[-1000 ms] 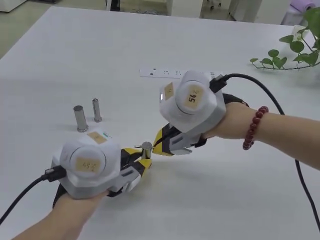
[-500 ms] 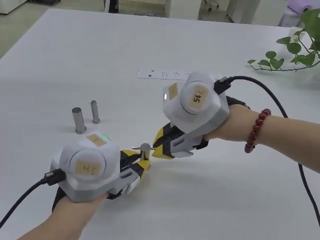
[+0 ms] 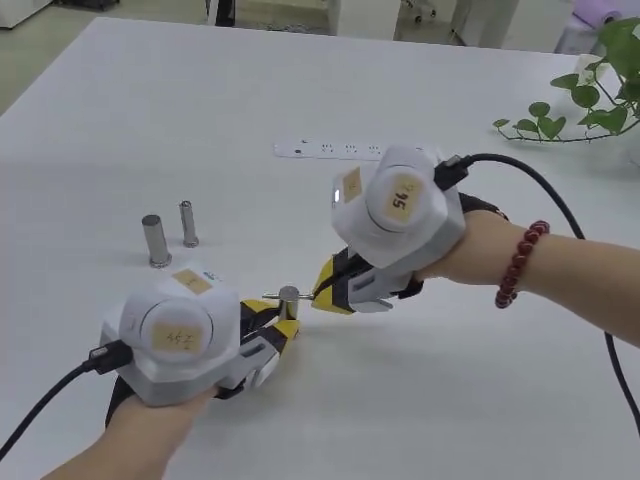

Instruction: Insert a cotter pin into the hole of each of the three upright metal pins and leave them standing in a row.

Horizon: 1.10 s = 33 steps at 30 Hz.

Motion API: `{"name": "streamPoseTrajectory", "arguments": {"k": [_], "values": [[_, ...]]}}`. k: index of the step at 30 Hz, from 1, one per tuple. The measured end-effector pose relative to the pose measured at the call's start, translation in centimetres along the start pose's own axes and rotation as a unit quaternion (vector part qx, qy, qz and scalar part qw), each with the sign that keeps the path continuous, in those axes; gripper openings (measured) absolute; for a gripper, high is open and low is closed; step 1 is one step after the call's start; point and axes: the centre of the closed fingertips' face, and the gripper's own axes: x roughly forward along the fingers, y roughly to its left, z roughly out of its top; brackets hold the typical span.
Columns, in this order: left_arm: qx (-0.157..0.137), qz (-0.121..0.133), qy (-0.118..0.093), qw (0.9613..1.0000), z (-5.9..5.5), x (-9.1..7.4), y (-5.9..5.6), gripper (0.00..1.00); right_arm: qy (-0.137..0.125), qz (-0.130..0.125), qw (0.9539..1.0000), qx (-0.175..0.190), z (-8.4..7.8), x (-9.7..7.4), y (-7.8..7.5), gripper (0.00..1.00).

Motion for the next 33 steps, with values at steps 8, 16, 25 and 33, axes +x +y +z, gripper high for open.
{"name": "streamPoseTrajectory", "arguments": {"k": [8,16,25,33], "values": [[-0.006,0.006,-0.002,1.0000,0.02,0.01,-0.03,0.11,-0.006,-0.002,1.0000,0.001,0.41,0.14,-0.03,0.05],[-0.008,0.008,-0.003,0.9999,0.02,0.02,0.00,0.11,-0.010,-0.002,0.9999,-0.001,0.72,0.34,0.05,0.05],[-0.012,0.009,-0.004,0.9999,0.01,0.07,0.02,0.11,-0.015,-0.004,0.9999,0.008,0.66,0.31,-0.05,0.05],[-0.011,0.010,0.005,0.9999,-0.27,-0.01,0.07,0.19,-0.023,0.006,0.9994,0.026,0.79,0.34,0.42,0.14]]}}
